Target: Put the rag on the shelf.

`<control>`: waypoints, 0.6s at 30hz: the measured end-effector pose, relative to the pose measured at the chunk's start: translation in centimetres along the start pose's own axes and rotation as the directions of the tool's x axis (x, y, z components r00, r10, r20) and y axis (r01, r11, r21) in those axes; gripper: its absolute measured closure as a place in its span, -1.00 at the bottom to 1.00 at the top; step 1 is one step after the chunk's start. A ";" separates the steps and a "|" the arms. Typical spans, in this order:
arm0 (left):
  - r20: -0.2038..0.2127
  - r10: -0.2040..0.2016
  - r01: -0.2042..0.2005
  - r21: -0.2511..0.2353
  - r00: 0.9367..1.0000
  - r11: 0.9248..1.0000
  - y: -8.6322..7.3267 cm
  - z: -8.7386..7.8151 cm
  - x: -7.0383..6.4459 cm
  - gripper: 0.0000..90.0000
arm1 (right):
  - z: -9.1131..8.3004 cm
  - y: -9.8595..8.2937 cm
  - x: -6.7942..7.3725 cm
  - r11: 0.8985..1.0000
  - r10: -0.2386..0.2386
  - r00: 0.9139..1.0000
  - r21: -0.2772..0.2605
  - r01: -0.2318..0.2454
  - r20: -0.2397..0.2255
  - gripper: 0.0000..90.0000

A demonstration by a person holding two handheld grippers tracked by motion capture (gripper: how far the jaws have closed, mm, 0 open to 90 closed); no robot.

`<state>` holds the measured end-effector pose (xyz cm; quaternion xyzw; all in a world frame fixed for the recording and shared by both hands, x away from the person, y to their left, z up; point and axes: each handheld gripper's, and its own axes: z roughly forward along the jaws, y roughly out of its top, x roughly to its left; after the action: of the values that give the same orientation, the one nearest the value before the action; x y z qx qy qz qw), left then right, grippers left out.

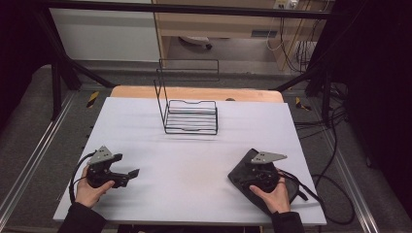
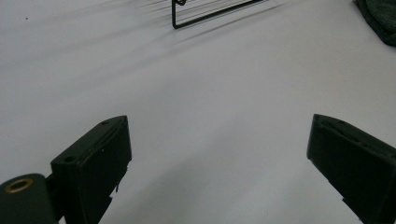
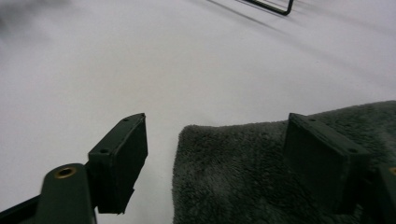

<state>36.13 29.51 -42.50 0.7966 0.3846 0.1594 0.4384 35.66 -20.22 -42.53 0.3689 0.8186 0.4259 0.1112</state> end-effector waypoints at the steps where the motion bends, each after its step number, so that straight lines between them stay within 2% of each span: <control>1: 0.000 -0.002 0.002 -0.001 1.000 1.000 0.0 0.0 0.0 -0.86 | 0.2 0.0 0.2 1.000 0.002 1.000 0.004 -0.002 0.003 -0.46; 4: -0.001 0.000 0.000 0.005 1.000 1.000 0.0 0.1 0.0 -0.86 | 0.8 0.0 0.9 0.999 -0.027 1.000 0.024 0.027 0.003 -0.29; 7: 0.001 -0.001 0.001 0.002 1.000 1.000 0.0 0.0 0.0 -0.86 | 1.4 -0.1 1.4 0.999 -0.025 1.000 0.043 0.025 -0.012 -0.10; 11: -0.002 -0.006 0.006 -0.003 1.000 1.000 0.0 0.0 0.0 -0.86 | 2.0 -0.3 1.7 0.996 -0.048 0.999 0.081 0.048 -0.001 -0.02; 18: -0.004 -0.004 0.004 -0.001 1.000 1.000 0.0 0.0 -0.1 -0.86 | 2.5 -0.5 2.1 0.993 -0.078 0.996 0.087 0.074 0.043 0.27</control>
<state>36.09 29.47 -42.51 0.7954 0.3869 0.1601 0.4382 35.19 -17.38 -44.16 0.3516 0.8467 0.3775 0.1304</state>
